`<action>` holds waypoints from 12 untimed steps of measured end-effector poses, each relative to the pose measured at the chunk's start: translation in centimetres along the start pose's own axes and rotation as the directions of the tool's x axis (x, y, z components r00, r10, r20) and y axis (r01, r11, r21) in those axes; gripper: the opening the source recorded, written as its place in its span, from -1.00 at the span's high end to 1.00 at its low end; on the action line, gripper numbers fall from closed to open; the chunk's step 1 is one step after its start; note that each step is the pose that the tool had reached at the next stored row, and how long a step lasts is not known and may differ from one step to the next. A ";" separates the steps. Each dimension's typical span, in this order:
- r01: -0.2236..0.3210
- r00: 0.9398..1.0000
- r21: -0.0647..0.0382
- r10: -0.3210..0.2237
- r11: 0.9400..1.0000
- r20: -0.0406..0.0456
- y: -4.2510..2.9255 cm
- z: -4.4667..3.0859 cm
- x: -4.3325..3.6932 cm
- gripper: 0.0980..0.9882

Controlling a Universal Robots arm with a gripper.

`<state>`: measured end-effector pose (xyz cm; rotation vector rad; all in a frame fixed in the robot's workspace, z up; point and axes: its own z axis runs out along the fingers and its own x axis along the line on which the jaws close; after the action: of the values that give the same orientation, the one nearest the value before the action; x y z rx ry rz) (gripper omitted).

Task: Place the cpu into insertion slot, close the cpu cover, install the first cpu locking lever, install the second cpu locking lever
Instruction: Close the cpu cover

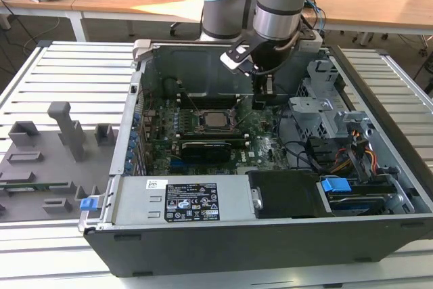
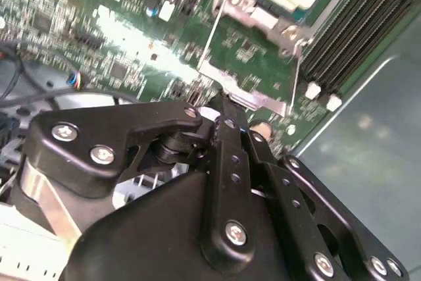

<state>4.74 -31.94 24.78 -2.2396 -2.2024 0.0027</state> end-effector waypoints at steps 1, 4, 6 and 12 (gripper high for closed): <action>0.000 1.000 0.015 0.000 1.000 0.000 0.04 0.01 0.00 0.98; 0.000 1.000 0.066 0.000 0.998 0.001 0.13 0.04 0.00 0.98; 0.000 1.000 0.094 0.000 0.996 0.002 0.17 0.04 0.00 0.98; 0.000 1.000 0.095 0.000 0.995 0.001 0.07 0.06 0.00 0.98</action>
<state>4.80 -31.94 24.72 -2.1904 -2.1544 0.1066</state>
